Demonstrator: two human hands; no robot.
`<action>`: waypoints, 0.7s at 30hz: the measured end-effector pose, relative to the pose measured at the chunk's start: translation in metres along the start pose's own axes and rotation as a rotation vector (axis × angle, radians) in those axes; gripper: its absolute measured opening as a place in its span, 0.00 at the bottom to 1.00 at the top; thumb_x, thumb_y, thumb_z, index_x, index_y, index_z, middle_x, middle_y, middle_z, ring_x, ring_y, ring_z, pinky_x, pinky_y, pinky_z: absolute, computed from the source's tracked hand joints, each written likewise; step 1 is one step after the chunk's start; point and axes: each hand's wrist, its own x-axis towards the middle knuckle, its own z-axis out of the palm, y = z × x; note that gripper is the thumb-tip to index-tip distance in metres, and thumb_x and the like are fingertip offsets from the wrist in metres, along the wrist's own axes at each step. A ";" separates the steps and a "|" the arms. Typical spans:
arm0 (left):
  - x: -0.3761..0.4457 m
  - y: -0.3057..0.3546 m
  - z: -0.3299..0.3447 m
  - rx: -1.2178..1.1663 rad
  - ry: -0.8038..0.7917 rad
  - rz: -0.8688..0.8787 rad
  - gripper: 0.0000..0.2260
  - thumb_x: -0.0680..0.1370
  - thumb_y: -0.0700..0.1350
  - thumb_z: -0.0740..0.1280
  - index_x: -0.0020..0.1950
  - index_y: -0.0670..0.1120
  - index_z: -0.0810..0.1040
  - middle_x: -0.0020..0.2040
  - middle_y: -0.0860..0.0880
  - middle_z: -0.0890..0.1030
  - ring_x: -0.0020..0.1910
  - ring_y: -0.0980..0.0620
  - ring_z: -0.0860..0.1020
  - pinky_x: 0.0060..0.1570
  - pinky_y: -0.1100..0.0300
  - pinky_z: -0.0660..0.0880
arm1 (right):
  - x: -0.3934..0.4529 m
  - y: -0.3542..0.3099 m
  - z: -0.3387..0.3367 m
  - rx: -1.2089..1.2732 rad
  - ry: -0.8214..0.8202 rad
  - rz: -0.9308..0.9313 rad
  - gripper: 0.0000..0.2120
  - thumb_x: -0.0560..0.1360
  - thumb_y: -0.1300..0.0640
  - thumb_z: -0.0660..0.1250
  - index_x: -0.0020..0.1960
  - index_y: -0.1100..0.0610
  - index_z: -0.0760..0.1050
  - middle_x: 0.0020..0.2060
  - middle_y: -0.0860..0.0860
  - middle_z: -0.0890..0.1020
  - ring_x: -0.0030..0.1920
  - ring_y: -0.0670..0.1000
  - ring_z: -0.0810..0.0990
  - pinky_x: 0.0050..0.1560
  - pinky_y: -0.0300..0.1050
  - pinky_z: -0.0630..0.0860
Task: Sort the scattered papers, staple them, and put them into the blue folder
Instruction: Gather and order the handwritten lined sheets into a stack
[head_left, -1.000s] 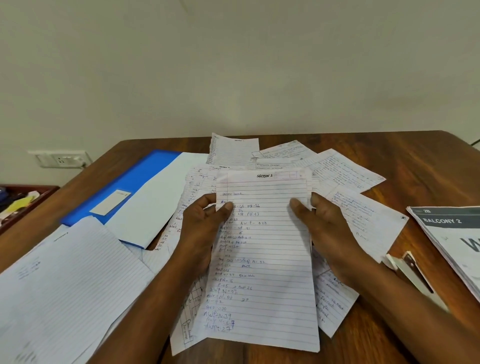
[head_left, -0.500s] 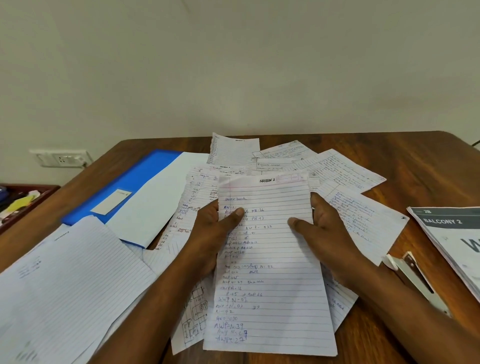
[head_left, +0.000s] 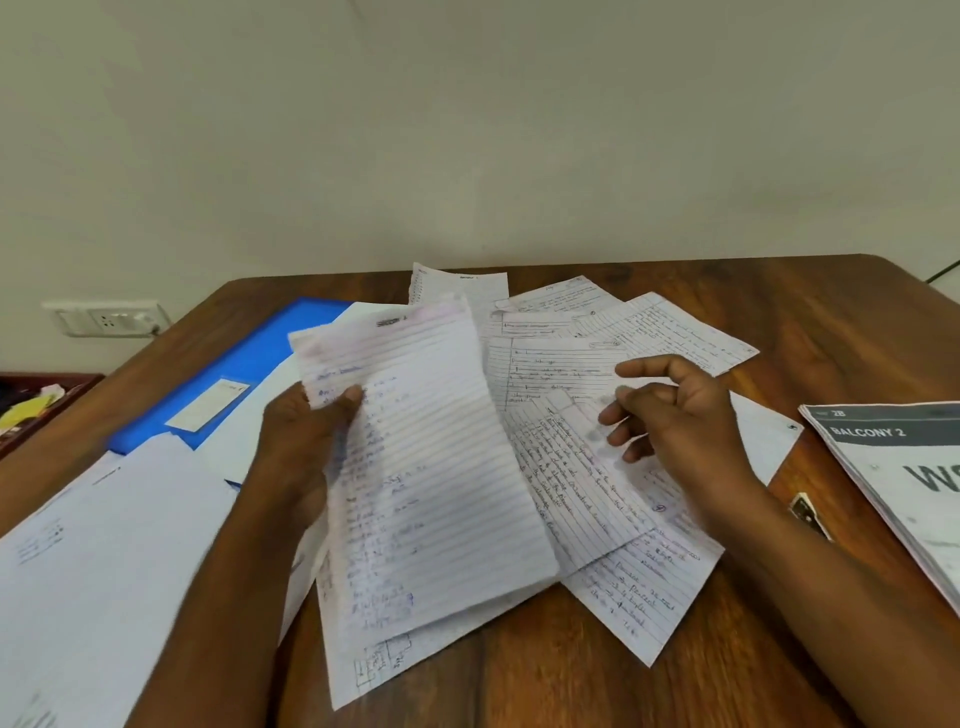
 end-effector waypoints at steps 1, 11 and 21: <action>0.003 0.000 -0.006 -0.028 0.012 -0.010 0.17 0.78 0.46 0.75 0.68 0.48 0.82 0.62 0.48 0.86 0.61 0.44 0.84 0.67 0.41 0.77 | 0.003 0.000 -0.003 -0.004 0.021 0.003 0.08 0.82 0.62 0.67 0.59 0.53 0.79 0.39 0.53 0.88 0.36 0.54 0.86 0.36 0.48 0.82; 0.011 0.003 -0.032 -0.208 -0.058 -0.067 0.19 0.82 0.44 0.69 0.74 0.50 0.78 0.67 0.50 0.84 0.68 0.43 0.81 0.70 0.42 0.74 | 0.027 -0.008 -0.044 -0.051 0.255 0.082 0.04 0.80 0.55 0.72 0.55 0.50 0.80 0.39 0.48 0.87 0.37 0.51 0.86 0.35 0.44 0.80; 0.007 0.003 -0.023 -0.270 -0.231 -0.104 0.18 0.79 0.47 0.70 0.69 0.51 0.83 0.69 0.48 0.82 0.53 0.54 0.87 0.51 0.56 0.84 | 0.043 0.002 -0.115 -0.920 0.328 0.135 0.12 0.71 0.44 0.80 0.44 0.47 0.78 0.41 0.44 0.80 0.39 0.49 0.79 0.47 0.50 0.82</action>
